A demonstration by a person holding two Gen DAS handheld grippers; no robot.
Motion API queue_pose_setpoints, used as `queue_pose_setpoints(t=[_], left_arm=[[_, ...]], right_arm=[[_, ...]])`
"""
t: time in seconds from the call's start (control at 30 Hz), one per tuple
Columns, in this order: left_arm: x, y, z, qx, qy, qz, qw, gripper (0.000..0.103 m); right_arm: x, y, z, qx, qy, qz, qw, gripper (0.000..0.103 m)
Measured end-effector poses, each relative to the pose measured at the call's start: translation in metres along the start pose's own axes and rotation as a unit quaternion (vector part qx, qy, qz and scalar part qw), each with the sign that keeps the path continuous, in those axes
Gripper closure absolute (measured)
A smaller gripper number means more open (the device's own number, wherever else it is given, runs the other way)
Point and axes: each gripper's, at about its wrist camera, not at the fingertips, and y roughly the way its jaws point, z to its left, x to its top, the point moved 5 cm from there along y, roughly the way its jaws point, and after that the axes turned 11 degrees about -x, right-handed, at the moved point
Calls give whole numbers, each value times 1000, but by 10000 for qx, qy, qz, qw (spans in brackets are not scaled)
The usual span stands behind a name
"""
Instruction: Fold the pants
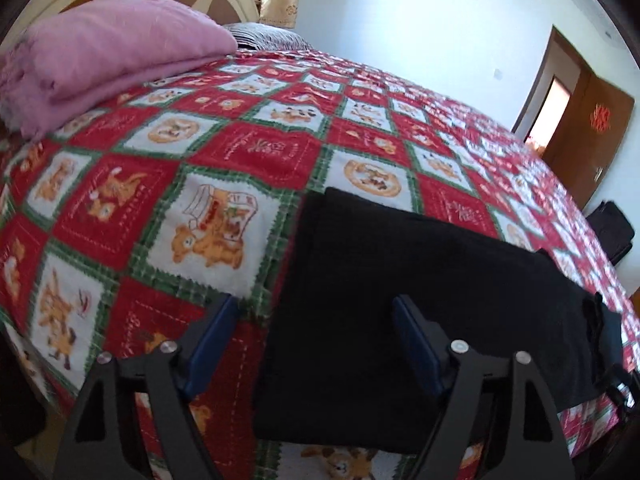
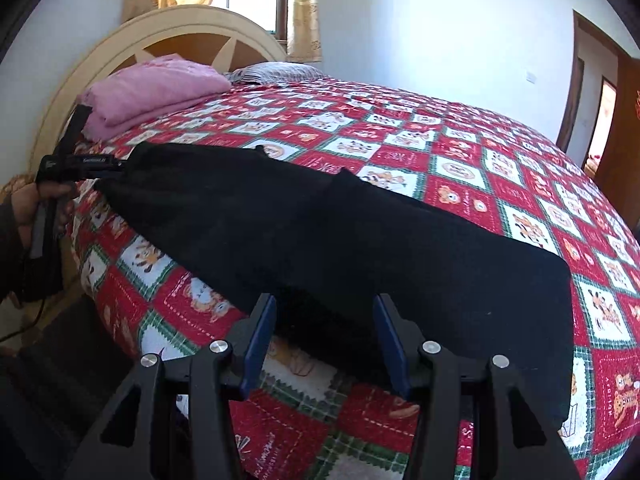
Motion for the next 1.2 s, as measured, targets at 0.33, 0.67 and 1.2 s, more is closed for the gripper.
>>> queue_pose_setpoints(t=[0.33,0.67,1.2], left_arm=[[-8,-7,-15,103,302,-70,9995,38],[1,2,-13,-74,435,-134,9989,45],[1,-5,-10,-624,100,-79,9980,73]], right_arm=[[-5,2,10,35,-138,34,9999,50],[-8,7,15,-3,-195,115,9997,50],[-6,5,10,-35,-140,73,9999,50]])
